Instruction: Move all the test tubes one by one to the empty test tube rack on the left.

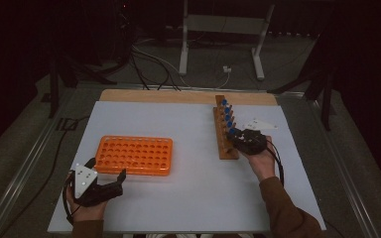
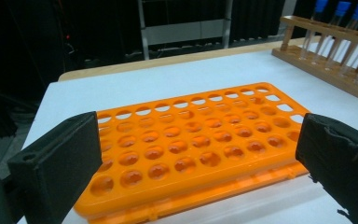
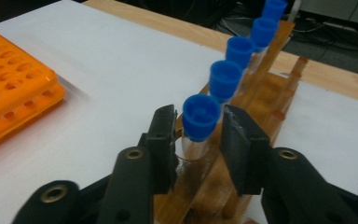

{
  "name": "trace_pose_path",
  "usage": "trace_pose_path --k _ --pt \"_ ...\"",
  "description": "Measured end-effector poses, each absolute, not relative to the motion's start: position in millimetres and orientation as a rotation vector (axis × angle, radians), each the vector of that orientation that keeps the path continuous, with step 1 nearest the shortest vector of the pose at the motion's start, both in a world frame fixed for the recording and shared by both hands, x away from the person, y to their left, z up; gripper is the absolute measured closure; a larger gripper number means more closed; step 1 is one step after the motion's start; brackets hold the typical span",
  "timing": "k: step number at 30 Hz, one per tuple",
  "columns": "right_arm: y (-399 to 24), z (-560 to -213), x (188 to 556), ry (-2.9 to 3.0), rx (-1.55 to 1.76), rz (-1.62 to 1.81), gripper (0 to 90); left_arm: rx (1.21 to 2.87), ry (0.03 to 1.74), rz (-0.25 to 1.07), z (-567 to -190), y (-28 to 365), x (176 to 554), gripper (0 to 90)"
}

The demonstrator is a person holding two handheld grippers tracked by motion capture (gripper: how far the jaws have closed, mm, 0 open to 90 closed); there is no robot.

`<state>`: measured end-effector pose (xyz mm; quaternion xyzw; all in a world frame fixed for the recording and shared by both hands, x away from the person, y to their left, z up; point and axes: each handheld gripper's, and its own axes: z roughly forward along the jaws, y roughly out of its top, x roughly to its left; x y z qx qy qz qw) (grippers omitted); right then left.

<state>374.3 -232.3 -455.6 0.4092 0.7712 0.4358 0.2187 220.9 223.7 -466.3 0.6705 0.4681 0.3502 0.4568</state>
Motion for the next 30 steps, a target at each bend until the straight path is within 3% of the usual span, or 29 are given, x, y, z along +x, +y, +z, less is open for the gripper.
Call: trace_pose_path --k 4,19,30 --pt "-228.9 -460.5 375.5 2.135 1.152 1.205 75.5 1.649 1.139 0.85 -466.0 218.4 221.6 0.9" --pt "-229.8 -452.3 375.8 2.128 1.119 1.191 76.6 1.626 1.063 0.745 -457.0 213.3 232.4 0.9" --pt "-229.3 -428.9 375.3 2.129 1.102 1.216 76.8 1.641 0.986 0.69 -434.6 185.9 267.1 0.9"
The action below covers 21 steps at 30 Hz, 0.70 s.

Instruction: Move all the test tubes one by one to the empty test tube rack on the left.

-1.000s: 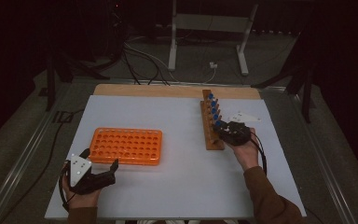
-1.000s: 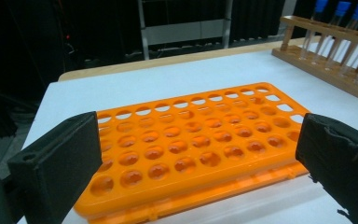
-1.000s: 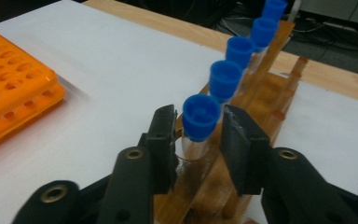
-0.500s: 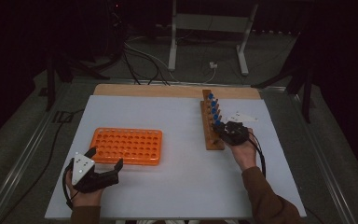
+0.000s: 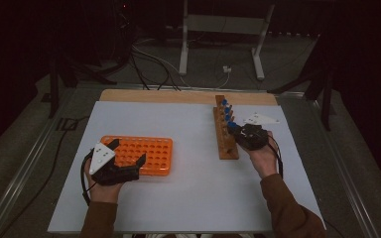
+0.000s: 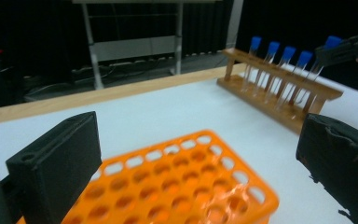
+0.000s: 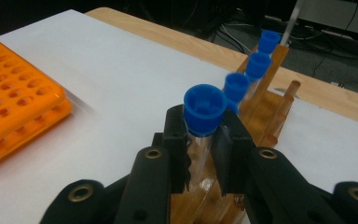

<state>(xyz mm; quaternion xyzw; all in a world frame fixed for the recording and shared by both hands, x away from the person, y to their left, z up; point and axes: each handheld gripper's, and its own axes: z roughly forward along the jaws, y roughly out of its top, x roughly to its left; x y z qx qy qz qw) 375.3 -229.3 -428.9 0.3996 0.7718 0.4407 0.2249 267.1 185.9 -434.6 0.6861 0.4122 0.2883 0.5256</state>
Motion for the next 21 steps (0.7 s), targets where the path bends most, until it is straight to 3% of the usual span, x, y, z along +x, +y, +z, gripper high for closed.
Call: trace_pose_path --k 21 --pt "-216.4 -383.6 368.7 2.155 1.0 1.273 76.8 1.646 0.871 0.66 -412.2 143.3 302.4 1.2"
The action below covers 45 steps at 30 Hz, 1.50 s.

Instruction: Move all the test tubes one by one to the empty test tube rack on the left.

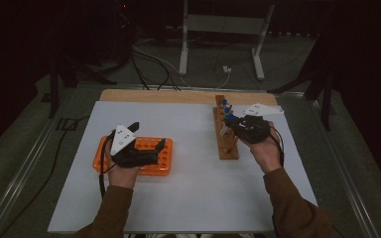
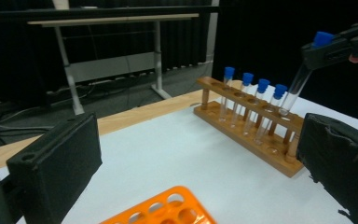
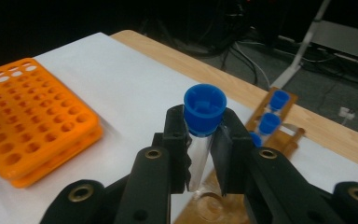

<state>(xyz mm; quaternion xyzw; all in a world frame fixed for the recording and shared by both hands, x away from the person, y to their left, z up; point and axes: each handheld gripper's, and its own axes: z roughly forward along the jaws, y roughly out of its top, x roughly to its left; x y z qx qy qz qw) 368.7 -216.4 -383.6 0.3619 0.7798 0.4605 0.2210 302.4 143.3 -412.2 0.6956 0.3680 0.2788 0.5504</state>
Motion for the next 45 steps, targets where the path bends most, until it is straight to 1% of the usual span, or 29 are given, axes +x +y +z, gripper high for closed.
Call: trace_pose_path --k 7,12,16,18,21,22,23,24,25,28,29,30,32,33,34,35,36,37,38,39,40,41,42,45 --pt "-203.4 -386.5 367.9 2.194 0.988 1.311 76.8 1.703 0.851 0.625 -413.2 120.7 311.0 1.4" --pt "-191.5 -388.3 366.0 2.23 0.967 1.333 76.7 1.724 0.858 0.599 -415.9 104.5 316.6 4.6" --pt "-177.7 -389.2 362.5 2.266 0.934 1.335 76.7 1.75 0.858 0.594 -419.5 91.8 319.9 9.1" --pt "-172.6 -389.2 361.2 2.28 0.925 1.342 76.7 1.764 0.833 0.584 -421.0 85.4 320.8 18.0" --pt "-167.9 -389.1 360.0 2.291 0.914 1.347 76.7 1.778 0.809 0.543 -423.0 75.0 322.0 18.0" --pt "-165.4 -389.1 359.3 2.297 0.91 1.353 76.7 1.783 0.794 0.528 -423.5 70.8 322.2 19.6" --pt "-160.7 -388.8 358.2 2.308 0.902 1.358 76.7 1.785 0.785 0.525 -423.8 68.1 322.2 25.1" --pt "-160.7 -388.8 358.2 2.308 0.902 1.358 76.7 1.795 0.777 0.525 -424.3 64.5 322.5 25.1" --pt "-156.6 -388.7 357.2 2.32 0.893 1.372 76.6 1.802 0.775 0.524 -424.9 61.3 323.2 30.7" --pt "-152.0 -388.7 355.4 2.333 0.886 1.393 76.7 1.813 0.765 0.513 -427.2 54.3 325.9 41.8" --pt "-152.0 -388.7 355.4 2.333 0.886 1.393 76.7 1.817 0.772 0.507 -428.2 52.5 327.0 41.8" --pt "-149.8 -388.6 354.5 2.339 0.881 1.402 76.6 1.824 0.772 0.501 -429.3 51.0 328.0 47.4" --pt "-149.0 -388.5 354.2 2.342 0.878 1.405 76.6 1.838 0.772 0.506 -431.5 48.7 329.5 51.6" --pt "-148.3 -388.4 353.8 2.345 0.878 1.408 76.7 1.841 0.769 0.496 -432.7 48.0 330.3 51.6" --pt "-147.5 -388.4 353.5 2.348 0.876 1.412 76.6 1.842 0.765 0.495 -433.2 47.5 330.5 54.8" --pt "-146.7 -388.3 353.2 2.355 0.875 1.419 76.6 1.844 0.761 0.495 -433.7 46.9 330.5 60.8" --pt "-146.2 -388.5 352.9 2.357 0.873 1.417 76.6 1.848 0.756 0.491 -434.1 46.6 330.8 63.7" --pt "-146.2 -388.5 352.9 2.357 0.873 1.417 76.6 1.848 0.751 0.484 -434.7 46.2 331.1 63.7" --pt "-145.7 -388.9 352.5 2.362 0.873 1.422 76.6 1.849 0.749 0.482 -435.2 45.7 331.1 68.0" --pt "-145.7 -388.9 352.5 2.362 0.873 1.422 76.6 1.852 0.749 0.485 -435.4 45.7 331.2 68.0" --pt "-145.2 -389.3 352.3 2.367 0.872 1.421 76.7 1.851 0.748 0.482 -435.6 45.9 331.4 72.3" --pt "-145.2 -389.3 352.3 2.367 0.872 1.421 76.7 1.845 0.744 0.472 -435.9 46.0 331.7 72.3" --pt "-144.9 -389.5 352.1 2.367 0.871 1.423 76.7 1.847 0.737 0.468 -436.1 45.8 331.6 74.6" --pt "-145.0 -389.6 352.7 2.371 0.874 1.426 76.3 1.851 0.722 0.466 -436.6 45.0 330.6 77.1"
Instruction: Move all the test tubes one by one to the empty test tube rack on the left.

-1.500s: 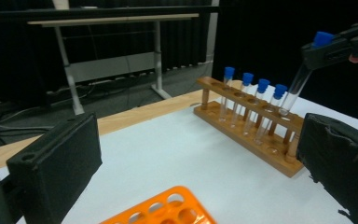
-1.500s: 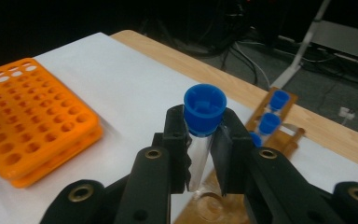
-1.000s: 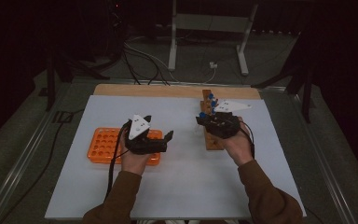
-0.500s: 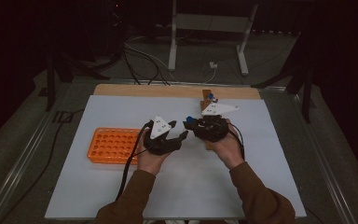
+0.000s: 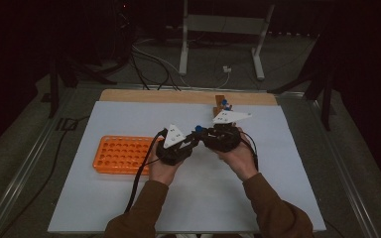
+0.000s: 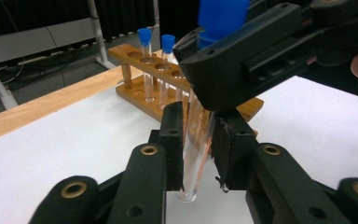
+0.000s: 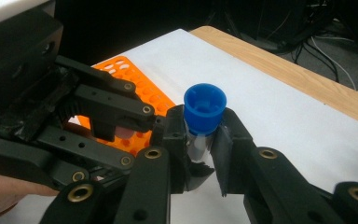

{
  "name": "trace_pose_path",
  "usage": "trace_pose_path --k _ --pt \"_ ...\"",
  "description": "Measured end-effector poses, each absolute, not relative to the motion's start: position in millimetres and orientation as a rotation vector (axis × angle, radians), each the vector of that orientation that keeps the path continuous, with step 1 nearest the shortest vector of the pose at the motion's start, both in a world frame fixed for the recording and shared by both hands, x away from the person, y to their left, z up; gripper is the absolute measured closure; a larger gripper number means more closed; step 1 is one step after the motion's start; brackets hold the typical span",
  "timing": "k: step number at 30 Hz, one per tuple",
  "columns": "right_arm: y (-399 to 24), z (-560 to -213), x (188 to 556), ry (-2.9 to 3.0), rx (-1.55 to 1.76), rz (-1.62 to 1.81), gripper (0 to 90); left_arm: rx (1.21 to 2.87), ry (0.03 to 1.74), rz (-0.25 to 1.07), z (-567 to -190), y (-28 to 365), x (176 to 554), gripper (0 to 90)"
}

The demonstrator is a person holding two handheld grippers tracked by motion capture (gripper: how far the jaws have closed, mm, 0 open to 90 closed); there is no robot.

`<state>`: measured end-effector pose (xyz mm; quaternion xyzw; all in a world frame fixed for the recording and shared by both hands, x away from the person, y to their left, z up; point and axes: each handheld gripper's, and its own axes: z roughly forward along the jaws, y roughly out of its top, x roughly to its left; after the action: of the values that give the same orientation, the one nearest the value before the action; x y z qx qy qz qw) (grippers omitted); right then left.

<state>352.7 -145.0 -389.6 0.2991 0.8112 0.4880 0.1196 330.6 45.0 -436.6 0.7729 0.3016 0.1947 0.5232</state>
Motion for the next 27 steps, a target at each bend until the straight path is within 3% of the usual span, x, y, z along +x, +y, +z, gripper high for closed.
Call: trace_pose_path --k 1,2,7,8,9,15,24,27 --pt "-145.6 -389.8 353.1 2.369 0.875 1.432 75.3 1.851 0.724 0.465 -436.6 44.9 330.6 78.0" --pt "-147.7 -389.9 353.5 2.364 0.884 1.455 66.6 1.85 0.73 0.461 -437.0 45.8 331.3 78.1" --pt "-158.6 -388.8 356.5 2.352 0.907 1.53 46.9 1.844 0.748 0.463 -438.5 50.1 332.9 78.2" --pt "-158.6 -388.8 356.5 2.352 0.907 1.53 46.9 1.844 0.755 0.465 -438.8 51.8 333.2 78.2" --pt "-164.6 -388.5 358.0 2.334 0.937 1.546 40.4 1.838 0.764 0.463 -439.4 54.1 333.5 78.2" --pt "-177.8 -391.6 355.9 2.279 0.946 1.527 20.7 1.805 0.805 0.459 -440.0 68.5 332.4 78.3" --pt "-197.4 -403.3 353.1 2.182 0.985 1.444 0.3 1.768 0.827 0.455 -439.4 84.7 325.8 78.2" --pt "-202.0 -405.6 351.5 2.157 0.99 1.421 0.0 1.754 0.832 0.455 -438.5 91.5 321.9 78.2"
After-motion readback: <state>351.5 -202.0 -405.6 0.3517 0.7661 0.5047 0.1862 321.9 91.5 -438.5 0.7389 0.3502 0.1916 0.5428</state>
